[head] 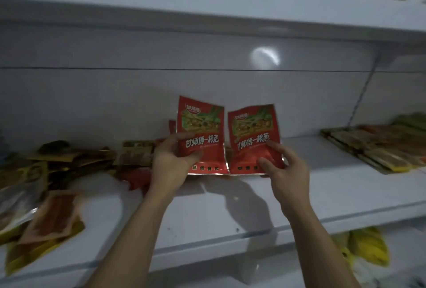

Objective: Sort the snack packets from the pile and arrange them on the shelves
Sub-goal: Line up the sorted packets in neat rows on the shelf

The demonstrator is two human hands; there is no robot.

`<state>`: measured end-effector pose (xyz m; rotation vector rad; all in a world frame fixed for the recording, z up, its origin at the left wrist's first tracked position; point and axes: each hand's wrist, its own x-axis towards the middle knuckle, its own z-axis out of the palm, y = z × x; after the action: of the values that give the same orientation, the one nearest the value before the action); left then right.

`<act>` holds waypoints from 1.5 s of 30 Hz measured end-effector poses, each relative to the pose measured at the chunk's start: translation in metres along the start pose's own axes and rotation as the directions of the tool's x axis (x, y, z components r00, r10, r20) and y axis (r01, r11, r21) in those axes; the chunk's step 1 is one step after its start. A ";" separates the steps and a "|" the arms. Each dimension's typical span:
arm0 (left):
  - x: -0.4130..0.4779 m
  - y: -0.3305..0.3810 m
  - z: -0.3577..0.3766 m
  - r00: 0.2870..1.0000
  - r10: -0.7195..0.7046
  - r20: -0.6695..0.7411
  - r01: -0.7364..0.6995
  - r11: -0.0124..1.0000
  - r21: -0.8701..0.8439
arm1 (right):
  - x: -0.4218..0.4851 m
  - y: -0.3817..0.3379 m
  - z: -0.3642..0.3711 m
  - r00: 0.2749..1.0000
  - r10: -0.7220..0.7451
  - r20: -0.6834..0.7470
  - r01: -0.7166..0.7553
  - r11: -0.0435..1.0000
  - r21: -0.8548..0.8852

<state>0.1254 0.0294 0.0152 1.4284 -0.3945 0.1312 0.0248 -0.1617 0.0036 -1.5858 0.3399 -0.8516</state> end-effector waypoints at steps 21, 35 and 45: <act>-0.179 0.014 0.342 0.869 -0.104 0.484 0.161 0.984 -0.077 | -0.061 0.002 -0.388 0.870 0.015 -0.492 -0.095 0.986 -0.139; -0.233 0.012 0.490 0.705 -0.074 0.705 0.248 0.958 -0.148 | -0.081 -0.012 -0.522 0.749 -0.059 -0.659 -0.147 0.956 -0.253; -0.220 -0.015 0.636 0.609 -0.068 0.790 0.348 0.918 -0.189 | -0.007 0.008 -0.620 0.685 -0.112 -0.720 -0.205 0.919 -0.337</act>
<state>-0.1930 -0.5630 -0.0171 1.1178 -0.9076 -0.7630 -0.4031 -0.6101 -0.0150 -1.5128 1.1977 -1.4365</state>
